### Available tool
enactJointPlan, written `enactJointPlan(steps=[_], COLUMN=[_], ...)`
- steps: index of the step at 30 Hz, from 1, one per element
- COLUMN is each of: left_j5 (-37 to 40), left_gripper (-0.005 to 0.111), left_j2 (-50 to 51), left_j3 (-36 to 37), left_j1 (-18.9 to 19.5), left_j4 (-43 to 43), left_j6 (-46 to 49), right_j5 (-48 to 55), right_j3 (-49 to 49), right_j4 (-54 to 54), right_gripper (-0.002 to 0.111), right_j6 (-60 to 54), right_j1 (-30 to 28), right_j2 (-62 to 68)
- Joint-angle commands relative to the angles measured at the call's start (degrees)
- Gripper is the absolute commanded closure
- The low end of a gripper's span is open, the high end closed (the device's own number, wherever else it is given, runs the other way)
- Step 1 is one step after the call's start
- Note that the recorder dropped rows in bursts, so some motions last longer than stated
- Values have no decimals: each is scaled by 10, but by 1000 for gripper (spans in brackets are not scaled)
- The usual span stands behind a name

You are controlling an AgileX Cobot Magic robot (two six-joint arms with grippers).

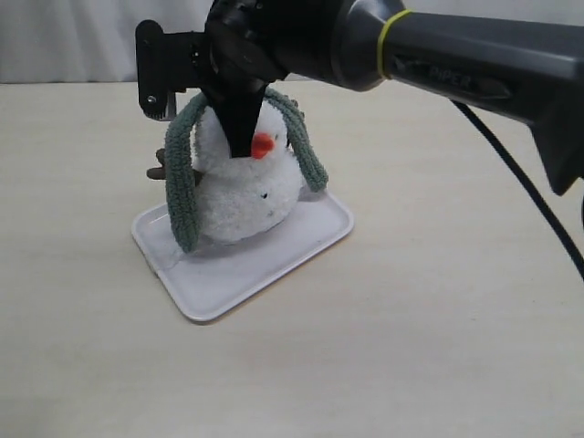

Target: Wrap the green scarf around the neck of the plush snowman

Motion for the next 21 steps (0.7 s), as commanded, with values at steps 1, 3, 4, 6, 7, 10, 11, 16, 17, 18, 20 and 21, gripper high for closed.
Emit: enactJointPlan(steps=[1, 3, 4, 6, 7, 10, 11, 16, 17, 18, 20, 21], left_j5=[-7, -7, -7, -7, -7, -7, -7, -7, -7, -7, -7, -7], left_gripper=[107, 107, 107, 107, 107, 107, 107, 107, 107, 107, 107, 107], left_j2=[-1, -1, -1, -1, -1, -1, -1, -1, -1, -1, -1, -1], left_j3=[1, 1, 1, 1, 1, 1, 1, 1, 1, 1, 1, 1], left_j1=[1, 1, 1, 1, 1, 1, 1, 1, 1, 1, 1, 1], left_j4=[-1, -1, -1, -1, -1, -1, -1, -1, -1, -1, -1, -1], left_j6=[-3, -3, -3, -3, -3, -3, -3, -3, -3, -3, -3, -3], right_j5=[23, 30, 33, 40, 43, 52, 53, 58, 61, 64, 63, 58], right_j3=[3, 3, 3, 3, 3, 3, 3, 3, 3, 3, 3, 3], right_j4=[5, 5, 0, -10, -11, -11, -11, -10, -10, -10, -10, -10], right_gripper=[73, 65, 61, 57, 56, 57, 57, 57, 57, 57, 57, 57], right_j6=[0, 17, 32, 59, 71, 109, 118, 184, 193, 203, 216, 217], right_j1=[3, 3, 3, 3, 3, 3, 3, 3, 3, 3, 2, 2], right_j2=[-13, -19, -22, -32, -37, -56, -61, -90, -92, -96, -96, -96])
